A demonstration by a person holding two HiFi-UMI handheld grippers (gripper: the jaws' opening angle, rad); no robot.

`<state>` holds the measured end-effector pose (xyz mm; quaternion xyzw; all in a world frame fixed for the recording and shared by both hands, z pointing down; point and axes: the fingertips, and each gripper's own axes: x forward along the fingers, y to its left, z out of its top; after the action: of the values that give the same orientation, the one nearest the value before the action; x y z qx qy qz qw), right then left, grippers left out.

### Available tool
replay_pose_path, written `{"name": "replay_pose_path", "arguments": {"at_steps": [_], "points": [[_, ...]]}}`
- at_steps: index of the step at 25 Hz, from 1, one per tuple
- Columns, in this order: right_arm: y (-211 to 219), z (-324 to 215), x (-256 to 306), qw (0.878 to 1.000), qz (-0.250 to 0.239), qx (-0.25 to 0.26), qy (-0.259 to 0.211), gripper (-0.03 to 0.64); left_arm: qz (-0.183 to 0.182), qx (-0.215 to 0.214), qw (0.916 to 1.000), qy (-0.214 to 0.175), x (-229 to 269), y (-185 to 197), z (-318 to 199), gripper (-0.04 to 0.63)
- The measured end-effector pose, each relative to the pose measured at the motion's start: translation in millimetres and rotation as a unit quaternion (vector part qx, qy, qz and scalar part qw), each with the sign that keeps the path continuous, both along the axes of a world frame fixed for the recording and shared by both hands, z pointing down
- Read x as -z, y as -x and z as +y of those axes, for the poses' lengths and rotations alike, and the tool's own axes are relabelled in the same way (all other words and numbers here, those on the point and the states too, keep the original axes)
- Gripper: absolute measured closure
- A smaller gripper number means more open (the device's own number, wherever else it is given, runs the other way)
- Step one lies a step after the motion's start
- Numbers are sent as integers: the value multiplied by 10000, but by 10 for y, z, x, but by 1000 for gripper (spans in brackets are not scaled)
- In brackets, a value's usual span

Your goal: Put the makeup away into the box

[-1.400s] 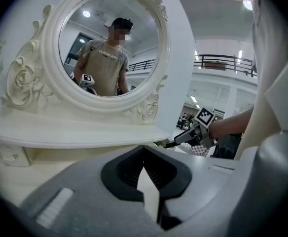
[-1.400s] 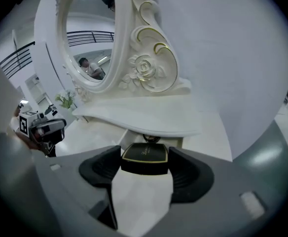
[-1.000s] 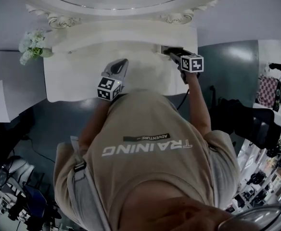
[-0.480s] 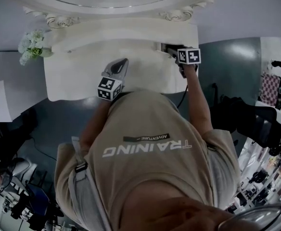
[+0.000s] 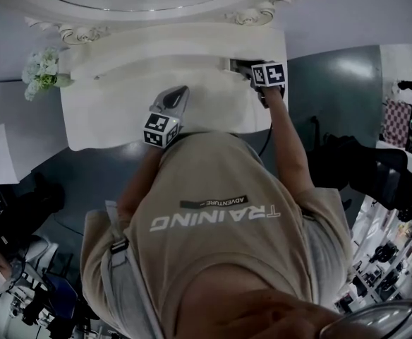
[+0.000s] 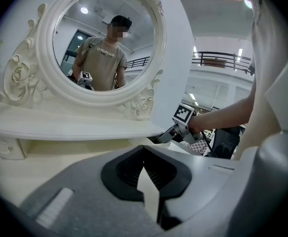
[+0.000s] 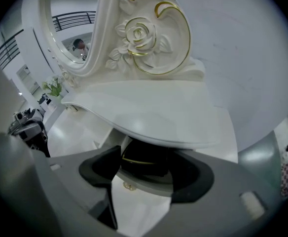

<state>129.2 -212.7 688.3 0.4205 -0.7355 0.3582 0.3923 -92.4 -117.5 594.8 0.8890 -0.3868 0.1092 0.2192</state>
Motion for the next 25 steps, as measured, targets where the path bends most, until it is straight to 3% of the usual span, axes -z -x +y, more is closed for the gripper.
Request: {"name": "replay_pose_path", "arguments": {"at_steps": [5, 14, 23, 25], "points": [[-118, 58, 129, 9985, -297, -31, -452, 308, -1, -26, 10000, -8, 11, -50, 24, 597], [-199, 233, 335, 9961, -685, 26, -557, 308, -23, 3, 10000, -12, 28, -76, 73, 597], [-113, 502, 308, 9946, -768, 129, -684, 310, -97, -30, 9999, -72, 88, -79, 116, 597], [-123, 560, 308, 9932, -822, -3, -821, 372, -139, -62, 9998, -84, 98, -81, 121, 597]]}}
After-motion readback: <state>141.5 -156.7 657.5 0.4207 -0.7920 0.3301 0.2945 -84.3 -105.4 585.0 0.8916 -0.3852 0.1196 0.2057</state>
